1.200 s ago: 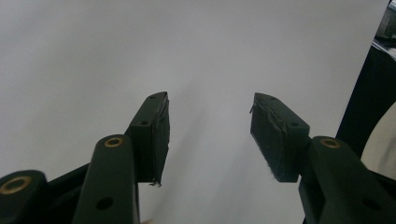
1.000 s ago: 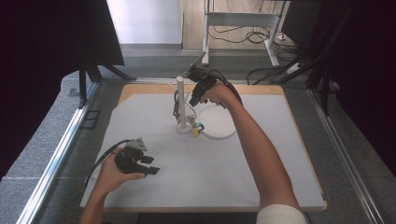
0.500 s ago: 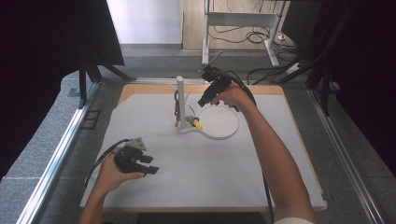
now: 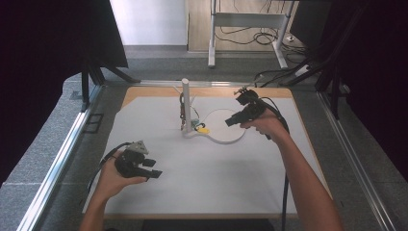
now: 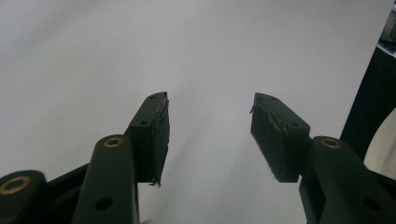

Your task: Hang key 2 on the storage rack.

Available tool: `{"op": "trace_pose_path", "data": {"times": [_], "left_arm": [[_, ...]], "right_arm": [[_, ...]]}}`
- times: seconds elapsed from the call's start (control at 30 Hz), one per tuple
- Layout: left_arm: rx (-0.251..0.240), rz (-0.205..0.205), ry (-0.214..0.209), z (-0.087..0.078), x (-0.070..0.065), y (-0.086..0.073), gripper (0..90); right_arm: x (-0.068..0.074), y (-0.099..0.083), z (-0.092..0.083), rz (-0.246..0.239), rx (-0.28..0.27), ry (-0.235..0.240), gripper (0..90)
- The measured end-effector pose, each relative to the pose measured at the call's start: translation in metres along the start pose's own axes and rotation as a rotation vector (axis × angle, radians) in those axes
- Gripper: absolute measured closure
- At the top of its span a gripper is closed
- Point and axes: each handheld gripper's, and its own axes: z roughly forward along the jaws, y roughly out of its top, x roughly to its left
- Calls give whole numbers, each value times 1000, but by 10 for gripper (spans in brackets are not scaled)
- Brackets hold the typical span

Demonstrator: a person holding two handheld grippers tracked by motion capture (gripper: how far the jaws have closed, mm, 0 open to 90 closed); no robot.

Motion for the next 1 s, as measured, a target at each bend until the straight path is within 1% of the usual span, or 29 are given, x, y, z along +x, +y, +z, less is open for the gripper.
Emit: {"op": "trace_pose_path", "data": {"times": [0.03,0.07,0.2,0.27,0.33,0.37,0.4,0.43,0.53,0.63,0.67,0.7,0.73,0.77,0.8,0.83,0.93,0.97,1.0], "left_arm": [[1,0,0,0,0,0,474],[2,1,0,0,0,0,474],[3,0,-1,1,-1,0,474],[6,3,0,2,-1,0,473],[11,3,0,3,-1,0,473],[12,2,1,3,-1,0,472],[14,3,0,3,-1,0,472],[15,3,2,4,-1,0,472],[20,3,3,6,-1,0,472],[25,5,3,7,-1,1,471],[26,5,2,8,-1,1,471],[29,6,4,9,-1,1,470],[30,6,4,9,-1,1,470],[30,7,2,9,-1,1,468],[29,7,3,9,-1,1,468],[29,8,5,9,-1,1,468],[30,14,5,7,0,1,466],[28,13,5,7,0,1,466],[26,18,5,7,1,1,466]], "right_arm": [[-1,-5,-1,3,-1,-5,559],[-1,-5,-1,3,-1,-5,559],[-7,-35,-6,31,-37,4,544],[-8,-49,-8,36,-57,2,541],[-9,-64,-11,35,-74,-23,538],[-12,-82,-16,50,-108,-12,538],[-12,-82,-16,50,-108,-12,538],[-12,-87,-17,55,-118,-18,538],[-16,-111,-20,75,-153,-15,537],[-21,-131,-16,92,-147,-32,532],[-21,-131,-16,92,-147,-32,532],[-24,-137,-14,105,-139,-43,526],[-24,-137,-14,105,-139,-43,526],[-25,-138,-14,114,-140,-60,515],[-25,-138,-14,114,-140,-60,515],[-25,-138,-15,119,-143,-65,502],[-23,-141,-14,118,-179,-110,430],[-23,-141,-14,118,-179,-110,430],[-22,-143,-11,120,-181,-121,418]]}}
